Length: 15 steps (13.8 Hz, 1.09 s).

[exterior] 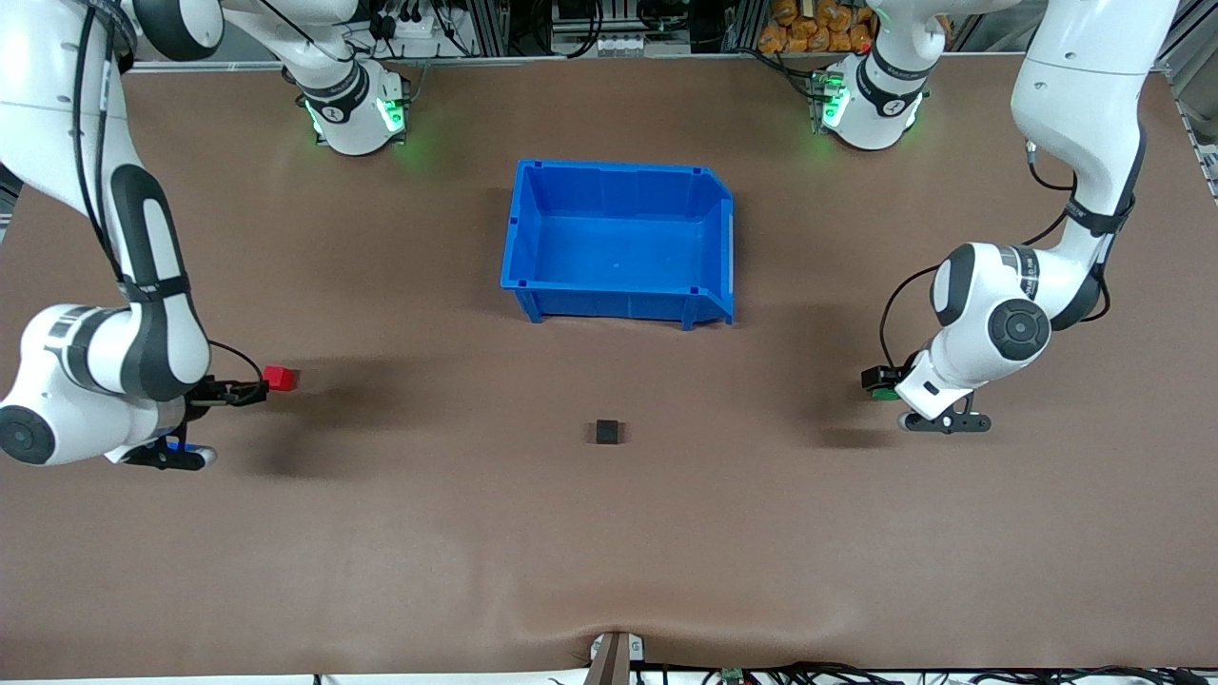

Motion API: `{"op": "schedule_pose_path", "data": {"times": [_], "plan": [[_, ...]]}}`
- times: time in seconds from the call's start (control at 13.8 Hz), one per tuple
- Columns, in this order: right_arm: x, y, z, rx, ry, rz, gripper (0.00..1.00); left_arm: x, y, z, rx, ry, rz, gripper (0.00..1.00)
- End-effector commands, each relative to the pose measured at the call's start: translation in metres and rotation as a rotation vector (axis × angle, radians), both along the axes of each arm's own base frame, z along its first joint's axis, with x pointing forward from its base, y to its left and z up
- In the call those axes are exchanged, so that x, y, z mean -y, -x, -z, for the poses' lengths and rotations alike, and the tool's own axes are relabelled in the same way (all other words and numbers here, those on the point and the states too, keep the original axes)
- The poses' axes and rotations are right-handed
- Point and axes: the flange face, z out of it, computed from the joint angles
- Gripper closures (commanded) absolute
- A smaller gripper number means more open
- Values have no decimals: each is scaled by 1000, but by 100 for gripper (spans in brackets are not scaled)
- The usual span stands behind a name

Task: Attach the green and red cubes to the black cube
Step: 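Grasp the green cube with the left gripper while the right gripper grasps the red cube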

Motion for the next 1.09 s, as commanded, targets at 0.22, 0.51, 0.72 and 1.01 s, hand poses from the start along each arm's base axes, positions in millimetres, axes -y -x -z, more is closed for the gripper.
{"op": "schedule_pose_path", "data": {"times": [0.22,0.51,0.72,1.01], "plan": [[3,10,51,-43,-9,43,13,5,-14,15,4,-8,5,0],[-3,21,74,-68,-30,61,41,7,-11,19,-5,-9,8,0],[-3,21,72,-73,-23,94,100,6,-9,18,-11,-11,7,0],[-26,0,45,-47,-6,366,100,7,-7,17,-21,-13,2,19]]}}
